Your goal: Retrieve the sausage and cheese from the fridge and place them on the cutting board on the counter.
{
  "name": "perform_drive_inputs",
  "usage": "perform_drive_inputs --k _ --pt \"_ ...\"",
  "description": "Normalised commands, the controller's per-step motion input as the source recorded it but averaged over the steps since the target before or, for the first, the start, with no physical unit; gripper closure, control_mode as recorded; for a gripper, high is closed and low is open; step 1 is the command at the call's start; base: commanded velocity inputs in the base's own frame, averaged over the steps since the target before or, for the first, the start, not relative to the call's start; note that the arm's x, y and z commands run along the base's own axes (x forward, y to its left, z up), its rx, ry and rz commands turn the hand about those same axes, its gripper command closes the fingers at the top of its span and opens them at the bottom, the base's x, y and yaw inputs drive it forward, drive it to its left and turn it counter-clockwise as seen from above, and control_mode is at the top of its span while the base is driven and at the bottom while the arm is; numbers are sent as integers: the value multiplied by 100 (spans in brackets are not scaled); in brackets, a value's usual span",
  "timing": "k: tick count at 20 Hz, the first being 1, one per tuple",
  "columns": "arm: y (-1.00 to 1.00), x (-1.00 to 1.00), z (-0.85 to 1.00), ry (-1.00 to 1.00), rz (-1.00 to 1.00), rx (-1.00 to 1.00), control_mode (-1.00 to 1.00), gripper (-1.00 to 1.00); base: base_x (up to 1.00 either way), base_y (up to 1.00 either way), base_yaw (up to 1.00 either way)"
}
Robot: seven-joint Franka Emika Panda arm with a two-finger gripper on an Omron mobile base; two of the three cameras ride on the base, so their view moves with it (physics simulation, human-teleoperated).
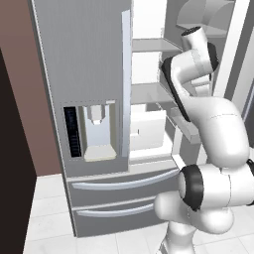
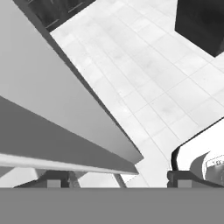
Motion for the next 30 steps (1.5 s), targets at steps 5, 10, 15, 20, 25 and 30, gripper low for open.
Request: perform_drive_inputs --k 5,10,15,20,25,30 --pt "85 -92 3 0 8 0 -100 -100 0 0 0" --pt "100 -49 0 2 35 0 -100 -100 0 0 0" --pt "78 -4 5 11 58 -1 -100 -100 0 0 0" --pt "36 0 1 11 72 -5 -100 -100 0 0 0" --pt "32 0 0 12 81 -9 -100 -100 0 0 0" --pt "28 20 0 12 69 -6 -100 -100 0 0 0"
